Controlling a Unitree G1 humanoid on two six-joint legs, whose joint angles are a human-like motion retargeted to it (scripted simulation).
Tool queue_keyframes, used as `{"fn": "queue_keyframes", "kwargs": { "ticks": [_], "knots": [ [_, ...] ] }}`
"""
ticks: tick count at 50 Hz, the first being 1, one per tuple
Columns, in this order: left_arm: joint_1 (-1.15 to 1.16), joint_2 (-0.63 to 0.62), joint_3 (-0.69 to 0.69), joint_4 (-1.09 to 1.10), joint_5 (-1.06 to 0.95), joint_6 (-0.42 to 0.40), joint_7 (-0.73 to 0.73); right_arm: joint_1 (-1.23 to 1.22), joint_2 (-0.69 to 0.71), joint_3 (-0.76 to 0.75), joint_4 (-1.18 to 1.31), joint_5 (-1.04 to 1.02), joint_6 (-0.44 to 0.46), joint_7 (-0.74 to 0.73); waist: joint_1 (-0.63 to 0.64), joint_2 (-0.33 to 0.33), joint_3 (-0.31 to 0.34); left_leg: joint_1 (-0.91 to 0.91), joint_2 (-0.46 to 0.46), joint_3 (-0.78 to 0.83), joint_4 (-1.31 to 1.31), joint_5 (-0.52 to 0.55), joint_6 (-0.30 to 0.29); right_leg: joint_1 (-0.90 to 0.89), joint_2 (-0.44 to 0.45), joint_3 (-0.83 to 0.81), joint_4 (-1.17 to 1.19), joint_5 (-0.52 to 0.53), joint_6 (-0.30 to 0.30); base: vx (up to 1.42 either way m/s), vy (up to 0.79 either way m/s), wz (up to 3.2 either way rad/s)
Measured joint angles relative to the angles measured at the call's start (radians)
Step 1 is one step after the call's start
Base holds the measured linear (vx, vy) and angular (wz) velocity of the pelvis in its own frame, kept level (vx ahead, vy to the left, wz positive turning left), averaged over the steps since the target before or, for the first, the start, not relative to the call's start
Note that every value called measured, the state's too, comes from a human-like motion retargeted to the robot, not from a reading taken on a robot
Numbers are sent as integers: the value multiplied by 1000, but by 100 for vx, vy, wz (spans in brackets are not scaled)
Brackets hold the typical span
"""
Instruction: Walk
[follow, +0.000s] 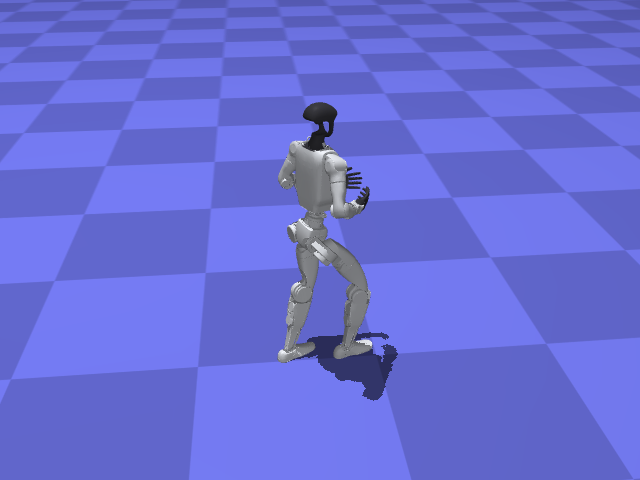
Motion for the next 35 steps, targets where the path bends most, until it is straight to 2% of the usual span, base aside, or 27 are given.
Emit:
{"fn": "queue_keyframes", "kwargs": {
  "ticks": [2,5,7,11,15,17,21,25,28,32,35],
  "knots": [
    [-9,3,-3,7,7,-8,-10,-2,3,-3,2,-1,-1,4,12,3,-7,17,10,-35,14,-14,-15,8,60,27,-166,42,39,52,-2,107],
    [-13,12,-7,11,4,-15,-28,-2,6,-9,4,-1,-1,14,18,-6,-24,25,9,-55,82,-47,-30,-4,102,88,-255,74,75,53,-2,130],
    [-15,19,-9,16,-13,-16,-46,-6,5,-13,6,14,3,24,25,3,-32,33,31,-56,152,-68,-41,16,125,109,-261,108,76,54,-3,134],
    [-6,35,-13,26,-60,-11,-89,-20,-3,-7,7,49,13,45,55,41,-32,11,102,-73,418,-83,-96,69,170,94,-152,100,35,53,-7,121],
    [0,59,-17,20,-75,-7,-121,-48,-13,11,-4,82,15,53,96,97,-17,-95,221,-43,802,44,-199,137,202,14,-62,1,-48,47,-12,122],
    [-15,71,-17,10,-80,3,-133,-80,-16,24,-6,94,15,47,117,112,-3,-180,310,1,972,96,-202,184,200,-39,-61,-48,-80,42,-15,143],
    [-44,87,-12,-15,-93,26,-144,-146,-3,58,7,97,18,21,167,103,28,-340,475,102,1155,75,-125,298,177,-129,-115,-105,-105,40,-16,142],
    [-56,95,-4,-47,-102,35,-138,-191,23,82,15,75,16,-6,224,84,60,-445,571,203,1115,-6,-75,431,161,-213,-217,-119,-97,40,-11,130],
    [-61,101,0,-69,-97,30,-127,-209,40,91,16,51,8,-22,259,79,77,-484,602,290,965,-45,-80,534,157,-280,-310,-109,-81,41,-4,131],
    [-77,104,1,-90,-72,20,-110,-230,54,95,24,-9,-7,-33,271,82,85,-494,617,443,678,-57,-97,664,160,-393,-441,-87,-57,40,3,151],
    [-96,104,-4,-102,-48,23,-109,-248,55,94,34,-68,-11,-26,255,85,77,-471,582,579,416,-31,-110,738,168,-484,-515,-73,-46,38,10,156]
  ]
}}
